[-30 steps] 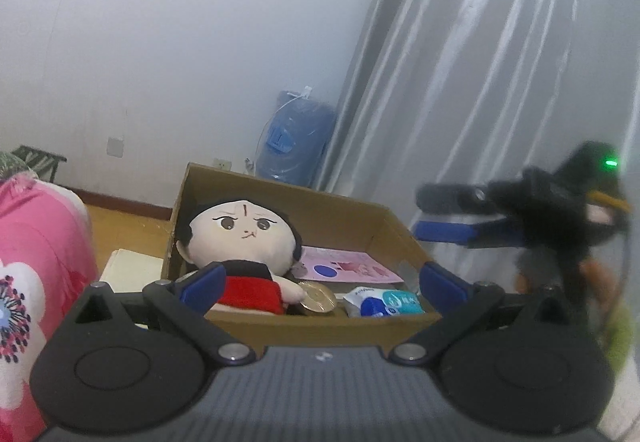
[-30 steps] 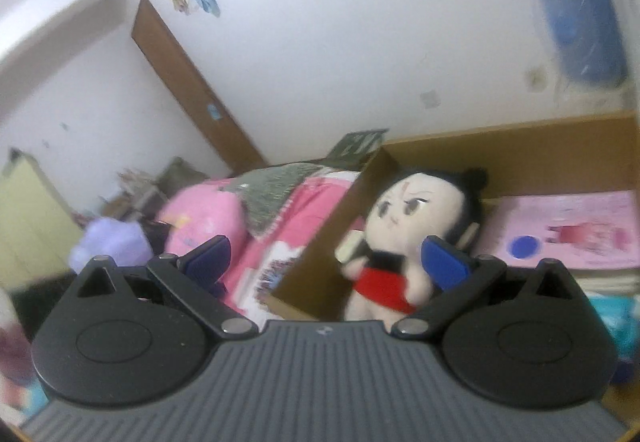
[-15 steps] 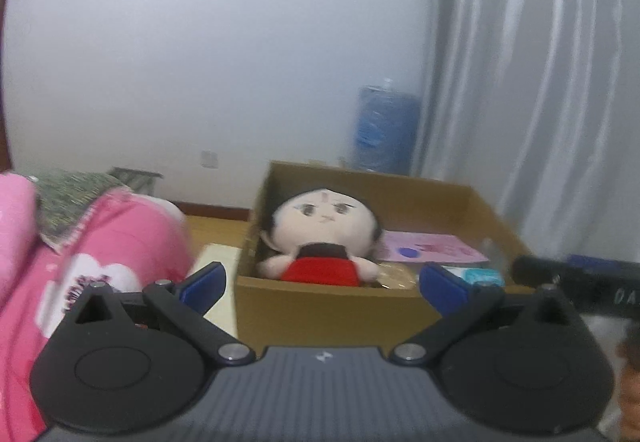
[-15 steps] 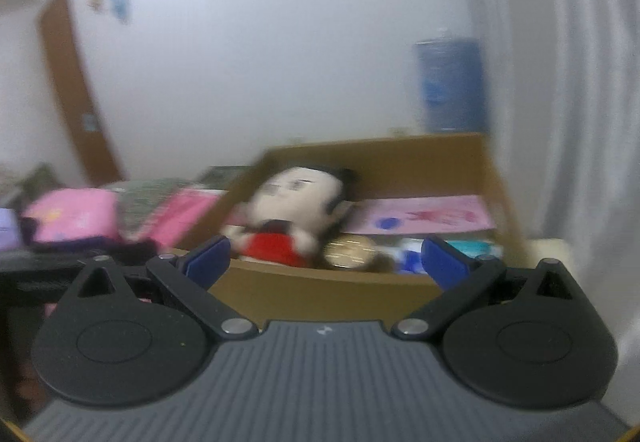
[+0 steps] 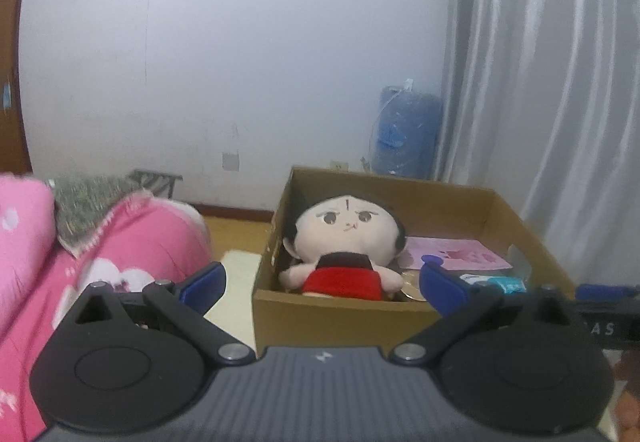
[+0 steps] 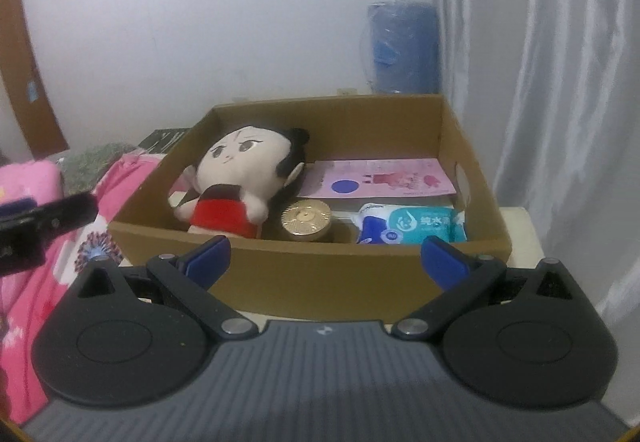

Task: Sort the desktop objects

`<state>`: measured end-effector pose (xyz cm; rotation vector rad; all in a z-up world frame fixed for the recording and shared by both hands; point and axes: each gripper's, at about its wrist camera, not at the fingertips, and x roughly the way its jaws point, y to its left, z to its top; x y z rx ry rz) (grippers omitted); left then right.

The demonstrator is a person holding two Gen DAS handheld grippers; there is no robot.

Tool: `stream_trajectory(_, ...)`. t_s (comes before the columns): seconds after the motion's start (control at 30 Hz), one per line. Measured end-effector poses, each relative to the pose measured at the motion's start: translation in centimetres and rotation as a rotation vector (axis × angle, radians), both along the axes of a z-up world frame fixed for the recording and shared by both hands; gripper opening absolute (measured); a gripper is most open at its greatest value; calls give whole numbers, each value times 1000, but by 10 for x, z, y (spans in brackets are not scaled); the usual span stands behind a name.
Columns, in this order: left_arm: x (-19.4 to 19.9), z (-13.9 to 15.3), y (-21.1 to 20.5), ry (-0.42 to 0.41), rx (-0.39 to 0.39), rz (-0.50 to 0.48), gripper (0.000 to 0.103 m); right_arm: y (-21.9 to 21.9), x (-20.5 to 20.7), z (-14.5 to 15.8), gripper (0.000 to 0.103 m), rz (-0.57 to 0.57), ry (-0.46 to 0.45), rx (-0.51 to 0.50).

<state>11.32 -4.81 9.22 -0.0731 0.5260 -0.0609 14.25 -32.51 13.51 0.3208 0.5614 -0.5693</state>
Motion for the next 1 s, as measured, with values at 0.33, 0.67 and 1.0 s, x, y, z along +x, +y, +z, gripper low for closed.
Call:
stream_trajectory(0.33,14,-13,0,88,6,26,103,-4,14,-7,102,15,69,31)
stream_trajectory(0.67,23,-26,7,180,-28,78,103,-9,23,-15,102,17,110,53)
stream_trajectory(1.0,28,-31,1,204,-3,67,103,-11,27,-18,102,17,132,63)
